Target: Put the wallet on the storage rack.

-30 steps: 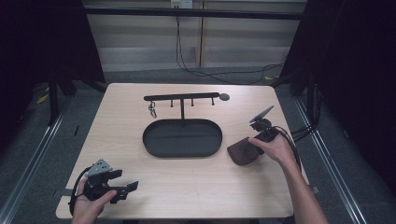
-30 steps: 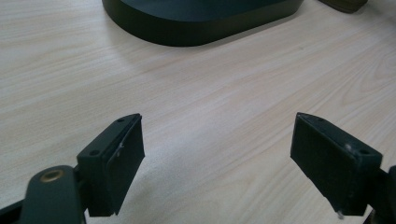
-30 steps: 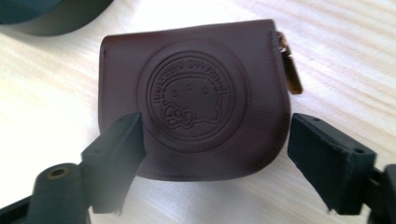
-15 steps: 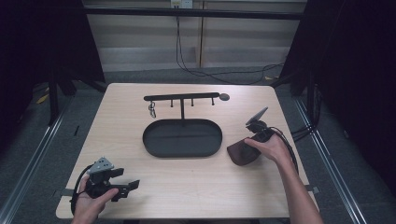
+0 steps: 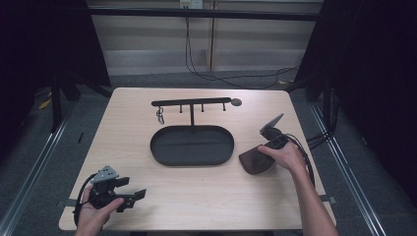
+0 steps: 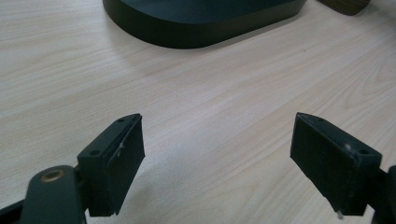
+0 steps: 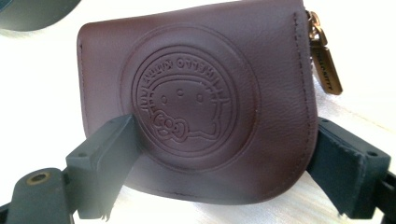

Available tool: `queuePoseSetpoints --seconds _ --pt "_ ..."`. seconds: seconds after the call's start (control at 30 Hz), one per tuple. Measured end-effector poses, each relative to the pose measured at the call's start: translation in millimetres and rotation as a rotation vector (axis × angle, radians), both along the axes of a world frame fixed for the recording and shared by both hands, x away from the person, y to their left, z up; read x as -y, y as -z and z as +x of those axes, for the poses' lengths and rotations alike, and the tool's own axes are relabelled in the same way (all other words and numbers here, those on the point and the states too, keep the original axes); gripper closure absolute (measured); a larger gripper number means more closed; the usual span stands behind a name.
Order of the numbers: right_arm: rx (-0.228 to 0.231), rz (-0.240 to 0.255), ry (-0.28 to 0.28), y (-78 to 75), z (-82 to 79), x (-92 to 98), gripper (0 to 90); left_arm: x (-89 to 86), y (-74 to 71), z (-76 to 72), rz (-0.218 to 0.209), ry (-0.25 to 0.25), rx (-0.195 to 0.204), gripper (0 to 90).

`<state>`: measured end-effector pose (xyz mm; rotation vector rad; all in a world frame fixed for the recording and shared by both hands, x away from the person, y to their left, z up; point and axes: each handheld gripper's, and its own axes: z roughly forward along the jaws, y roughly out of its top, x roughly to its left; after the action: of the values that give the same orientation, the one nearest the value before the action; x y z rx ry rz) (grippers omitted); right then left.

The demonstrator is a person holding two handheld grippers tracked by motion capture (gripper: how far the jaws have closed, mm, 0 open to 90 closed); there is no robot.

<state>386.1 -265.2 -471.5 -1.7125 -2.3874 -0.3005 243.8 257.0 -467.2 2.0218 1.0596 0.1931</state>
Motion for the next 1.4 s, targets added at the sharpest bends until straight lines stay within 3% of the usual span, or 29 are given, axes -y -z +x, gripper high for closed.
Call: queuePoseSetpoints --seconds 0.13,0.27,0.33,0.53,0.57,0.67,0.83,0.93,1.27,1.37,1.4 --pt "-0.021 0.012 0.004 0.4 2.7 1.1 14.3 -0.8 -0.3 0.5 -0.009 -0.004 -0.003 17.6" --pt "-0.010 0.013 0.007 -1.3 1.3 2.3 17.0 -1.3 -0.2 0.3 -0.008 -0.009 -0.003 17.8" --pt "0.007 0.007 0.031 -5.5 0.6 4.9 25.9 -2.3 -0.8 0.3 -0.015 -0.009 -0.001 17.8" --pt "0.014 -0.016 0.034 -10.9 1.4 4.9 32.4 -2.9 -0.6 0.9 -0.015 -0.010 -0.003 18.0" --pt "0.038 -0.028 0.039 -14.5 1.0 3.8 36.6 -2.9 -0.6 0.8 -0.014 -0.011 -0.001 18.0" --pt "0.048 -0.040 0.046 -18.2 0.6 3.6 40.6 -3.7 -1.0 0.7 -0.015 -0.009 0.000 18.0" --pt "0.075 -0.044 0.060 -25.0 0.0 3.5 49.7 -3.9 -1.1 0.7 -0.017 -0.016 0.001 18.0" --pt "0.097 -0.020 0.084 -32.8 -0.4 8.0 58.3 -3.4 -0.5 1.1 -0.019 -0.013 -0.005 18.0" --pt "0.121 -0.051 0.072 -47.4 -1.2 2.3 64.2 -3.9 -0.9 0.8 -0.022 -0.013 -0.002 18.1" --pt "0.139 -0.006 0.088 -53.6 -2.0 4.1 69.3 -3.8 -0.8 0.9 -0.021 -0.012 -0.002 18.1" --pt "0.139 -0.014 0.089 -54.3 -2.4 4.2 69.5 -3.9 -0.8 1.1 -0.018 -0.008 -0.004 18.1"
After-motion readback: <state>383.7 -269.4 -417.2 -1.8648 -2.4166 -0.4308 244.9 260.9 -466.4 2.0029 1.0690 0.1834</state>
